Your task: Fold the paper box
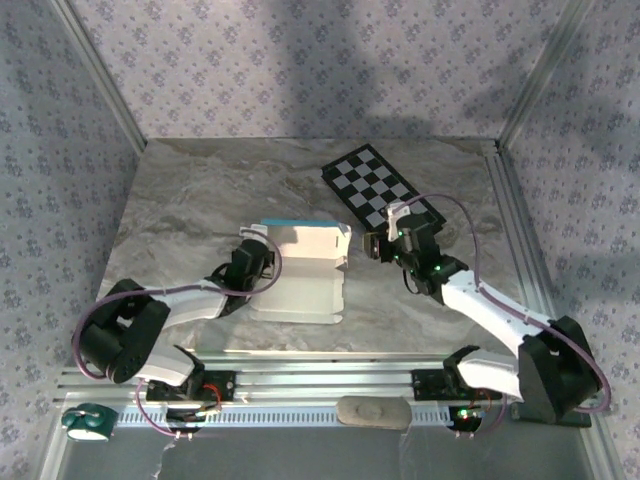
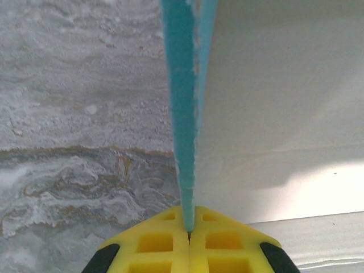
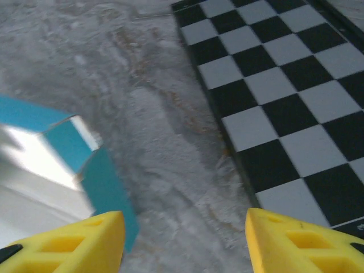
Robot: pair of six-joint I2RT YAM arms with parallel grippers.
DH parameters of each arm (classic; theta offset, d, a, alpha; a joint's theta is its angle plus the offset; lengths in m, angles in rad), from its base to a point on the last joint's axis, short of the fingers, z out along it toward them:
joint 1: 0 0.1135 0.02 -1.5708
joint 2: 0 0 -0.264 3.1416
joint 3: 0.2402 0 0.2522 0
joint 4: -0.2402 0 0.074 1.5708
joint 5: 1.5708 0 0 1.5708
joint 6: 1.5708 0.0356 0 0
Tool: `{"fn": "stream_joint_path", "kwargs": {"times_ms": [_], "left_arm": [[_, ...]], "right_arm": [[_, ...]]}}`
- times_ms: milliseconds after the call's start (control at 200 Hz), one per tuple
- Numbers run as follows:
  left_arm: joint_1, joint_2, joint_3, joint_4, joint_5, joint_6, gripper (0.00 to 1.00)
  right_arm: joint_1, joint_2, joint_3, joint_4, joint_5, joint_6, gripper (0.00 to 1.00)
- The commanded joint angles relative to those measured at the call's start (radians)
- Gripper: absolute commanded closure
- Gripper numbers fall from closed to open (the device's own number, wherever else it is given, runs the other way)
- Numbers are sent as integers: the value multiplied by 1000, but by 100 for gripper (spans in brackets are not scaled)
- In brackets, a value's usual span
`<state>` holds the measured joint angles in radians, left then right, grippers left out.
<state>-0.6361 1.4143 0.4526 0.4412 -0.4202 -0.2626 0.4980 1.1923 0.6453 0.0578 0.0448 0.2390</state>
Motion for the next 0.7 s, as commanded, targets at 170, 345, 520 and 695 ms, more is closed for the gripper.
{"fn": "stream_joint_path", "kwargs": {"times_ms": [170,345,520,695], "left_arm": [[-5,16,-40,166,-42,121,100],[-6,31,-53,192,-40,125,100],[-4,50,-60,204,-34,110,100],[2,77,-61,207,-29,72,100]], "right_arm": [[-40,207,3,82,-77,33,41],[4,306,37,125,-62,43,41],[1,335,12,224,-132,45,40],[1,309,-37,319,-208,10,38]]}}
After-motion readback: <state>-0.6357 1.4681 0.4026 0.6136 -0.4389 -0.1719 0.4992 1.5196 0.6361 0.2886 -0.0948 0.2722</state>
